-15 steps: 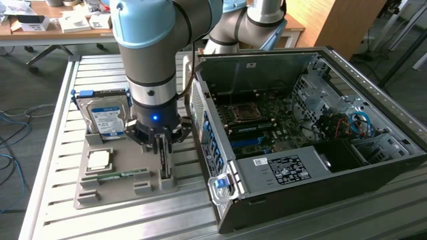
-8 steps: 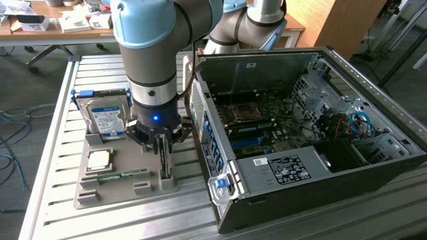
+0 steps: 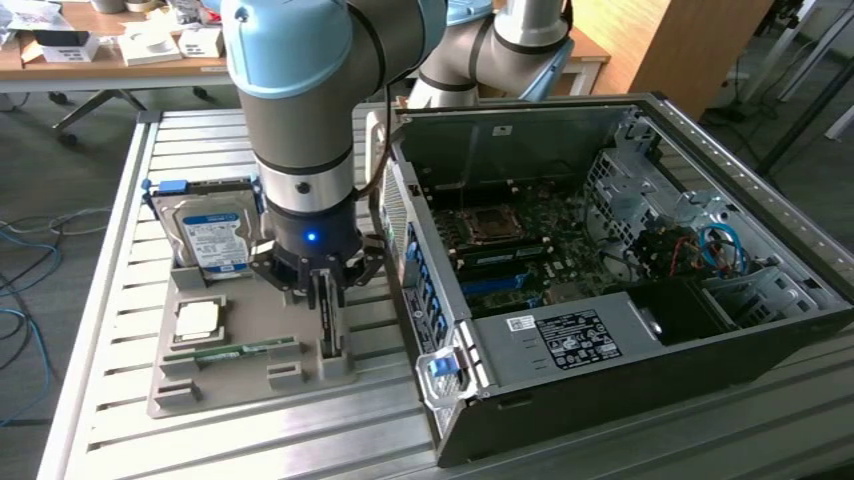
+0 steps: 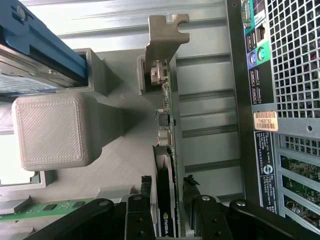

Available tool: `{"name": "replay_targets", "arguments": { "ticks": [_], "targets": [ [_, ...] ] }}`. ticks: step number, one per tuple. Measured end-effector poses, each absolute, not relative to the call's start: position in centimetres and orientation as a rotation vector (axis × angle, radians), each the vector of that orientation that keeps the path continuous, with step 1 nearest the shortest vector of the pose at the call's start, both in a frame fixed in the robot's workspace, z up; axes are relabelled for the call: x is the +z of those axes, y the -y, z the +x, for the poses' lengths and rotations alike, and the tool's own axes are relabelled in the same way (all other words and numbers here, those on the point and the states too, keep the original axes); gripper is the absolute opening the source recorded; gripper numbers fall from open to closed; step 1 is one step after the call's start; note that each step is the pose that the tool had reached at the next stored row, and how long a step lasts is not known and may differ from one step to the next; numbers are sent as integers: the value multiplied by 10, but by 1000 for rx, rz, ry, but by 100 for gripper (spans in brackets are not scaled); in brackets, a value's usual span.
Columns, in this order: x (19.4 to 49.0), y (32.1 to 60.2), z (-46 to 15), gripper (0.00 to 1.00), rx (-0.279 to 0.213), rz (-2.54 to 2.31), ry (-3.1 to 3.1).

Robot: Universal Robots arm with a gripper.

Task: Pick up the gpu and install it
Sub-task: 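Pick up the gpu and move the gpu toward the slot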

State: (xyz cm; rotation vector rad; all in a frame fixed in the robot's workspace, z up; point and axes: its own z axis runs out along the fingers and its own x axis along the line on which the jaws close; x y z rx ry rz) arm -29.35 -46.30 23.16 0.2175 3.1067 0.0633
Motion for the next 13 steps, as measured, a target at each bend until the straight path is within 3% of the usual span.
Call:
{"name": "replay_targets", "arguments": {
  "ticks": [11, 13],
  "targets": [
    [232, 463, -294, 39, 64, 217, -3106],
    [232, 463, -294, 31, 64, 217, -3106]
  ]
}}
